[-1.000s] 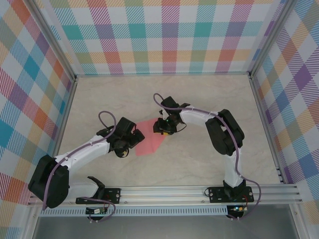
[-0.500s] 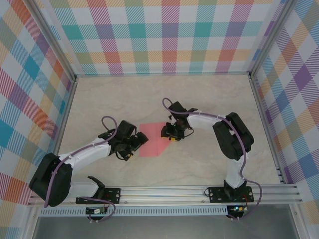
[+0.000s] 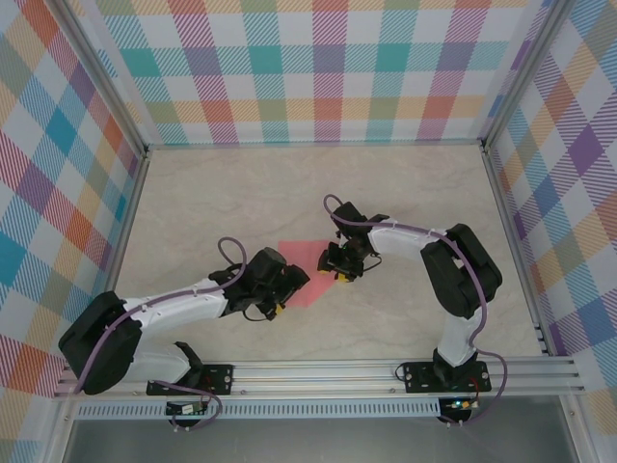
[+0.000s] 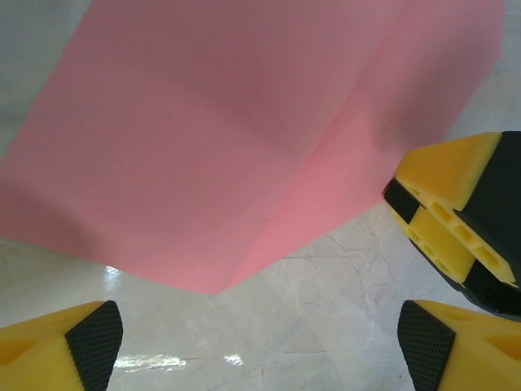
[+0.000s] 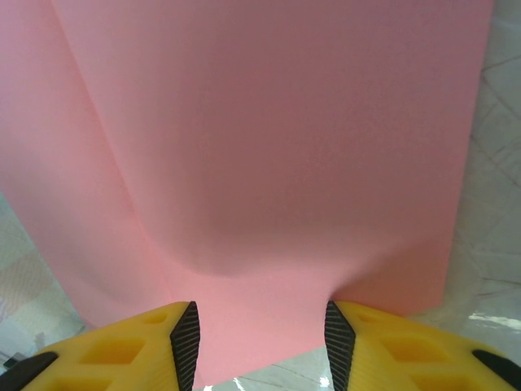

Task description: Fold a paper plane with a square sheet of paper (pick it up from the middle)

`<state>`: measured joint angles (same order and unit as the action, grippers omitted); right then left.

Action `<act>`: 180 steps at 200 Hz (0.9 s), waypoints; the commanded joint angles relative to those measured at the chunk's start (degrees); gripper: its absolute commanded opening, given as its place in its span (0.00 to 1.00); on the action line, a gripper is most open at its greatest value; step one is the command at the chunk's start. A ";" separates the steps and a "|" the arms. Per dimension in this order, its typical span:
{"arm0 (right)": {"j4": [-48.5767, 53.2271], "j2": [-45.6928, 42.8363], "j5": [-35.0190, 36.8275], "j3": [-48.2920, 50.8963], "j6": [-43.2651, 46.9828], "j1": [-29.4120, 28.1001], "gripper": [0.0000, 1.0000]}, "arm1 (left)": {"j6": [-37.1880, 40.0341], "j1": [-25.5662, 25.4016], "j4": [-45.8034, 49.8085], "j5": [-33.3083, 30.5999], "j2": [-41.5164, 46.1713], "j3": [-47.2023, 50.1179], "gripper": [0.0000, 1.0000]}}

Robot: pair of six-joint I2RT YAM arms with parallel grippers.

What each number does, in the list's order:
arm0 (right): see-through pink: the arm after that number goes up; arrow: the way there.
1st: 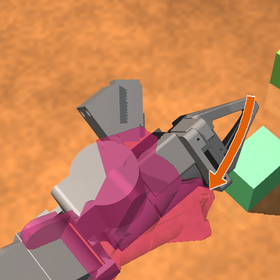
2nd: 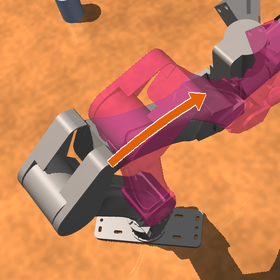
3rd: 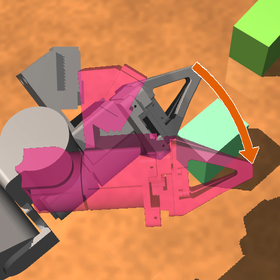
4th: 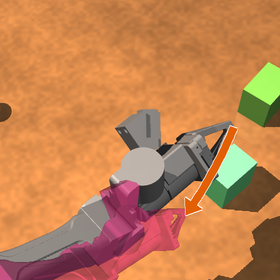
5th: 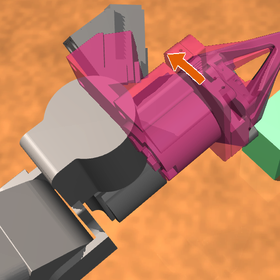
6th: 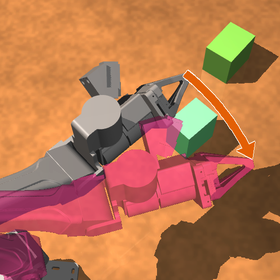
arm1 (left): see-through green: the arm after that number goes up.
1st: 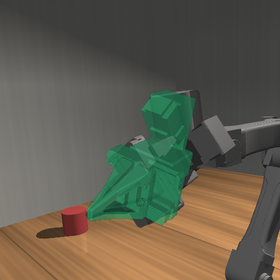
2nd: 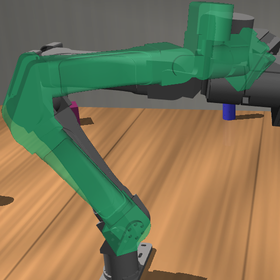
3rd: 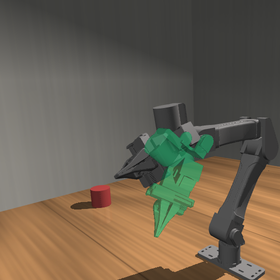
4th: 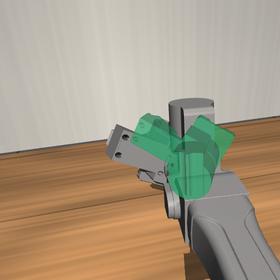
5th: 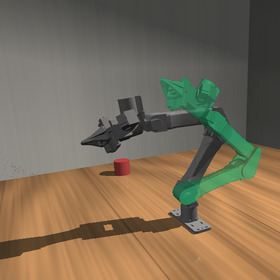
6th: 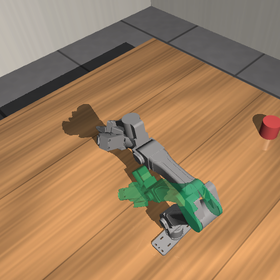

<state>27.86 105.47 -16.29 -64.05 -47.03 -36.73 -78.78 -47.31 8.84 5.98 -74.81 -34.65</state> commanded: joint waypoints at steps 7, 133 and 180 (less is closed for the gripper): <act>-0.08 0.40 -0.23 0.76 -1.05 0.34 0.47 | -5.61 -1.39 -8.13 -1.68 -3.18 1.48 0.87; 0.48 0.86 0.55 0.95 -0.44 0.96 0.47 | -6.00 -2.34 5.10 -8.30 -0.18 -1.19 0.86; 0.78 1.16 0.92 0.87 0.00 1.05 0.47 | -2.47 -1.86 12.69 -12.05 -0.06 -3.23 0.86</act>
<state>27.90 105.49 -16.08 -63.61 -47.37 -36.03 -83.94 -48.73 15.00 -2.74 -74.50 -35.57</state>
